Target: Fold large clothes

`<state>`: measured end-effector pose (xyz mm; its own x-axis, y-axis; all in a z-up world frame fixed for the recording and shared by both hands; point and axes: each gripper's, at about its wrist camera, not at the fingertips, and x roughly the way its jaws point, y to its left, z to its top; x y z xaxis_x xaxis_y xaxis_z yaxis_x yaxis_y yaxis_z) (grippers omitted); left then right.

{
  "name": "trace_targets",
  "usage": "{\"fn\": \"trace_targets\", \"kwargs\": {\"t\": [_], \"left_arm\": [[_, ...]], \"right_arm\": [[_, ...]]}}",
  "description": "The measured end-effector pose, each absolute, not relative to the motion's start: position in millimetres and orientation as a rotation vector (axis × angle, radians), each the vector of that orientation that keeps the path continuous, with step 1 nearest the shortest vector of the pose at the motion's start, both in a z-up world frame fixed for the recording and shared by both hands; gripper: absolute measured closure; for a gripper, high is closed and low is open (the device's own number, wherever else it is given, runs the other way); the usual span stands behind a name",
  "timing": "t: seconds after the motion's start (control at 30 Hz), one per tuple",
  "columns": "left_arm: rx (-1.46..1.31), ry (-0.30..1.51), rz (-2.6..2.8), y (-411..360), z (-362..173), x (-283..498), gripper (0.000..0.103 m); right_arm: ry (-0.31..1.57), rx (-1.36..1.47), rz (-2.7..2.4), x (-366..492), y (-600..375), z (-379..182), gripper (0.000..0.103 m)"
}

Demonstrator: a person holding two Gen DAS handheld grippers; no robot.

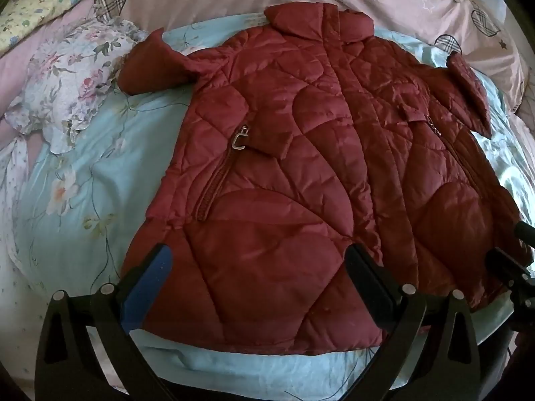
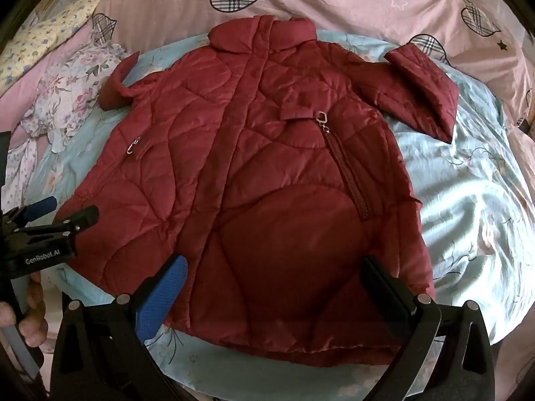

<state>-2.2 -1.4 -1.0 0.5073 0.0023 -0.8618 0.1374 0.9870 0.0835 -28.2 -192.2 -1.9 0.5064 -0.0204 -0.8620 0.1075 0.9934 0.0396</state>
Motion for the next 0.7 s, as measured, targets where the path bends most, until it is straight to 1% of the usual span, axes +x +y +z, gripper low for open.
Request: {"fn": "trace_targets", "kwargs": {"t": [0.7], "left_arm": [[0.135, 1.042, -0.084, -1.7, -8.5, 1.1, 0.000]], "right_arm": [[1.039, 0.092, -0.077, -26.5, -191.9, -1.1, 0.000]]}}
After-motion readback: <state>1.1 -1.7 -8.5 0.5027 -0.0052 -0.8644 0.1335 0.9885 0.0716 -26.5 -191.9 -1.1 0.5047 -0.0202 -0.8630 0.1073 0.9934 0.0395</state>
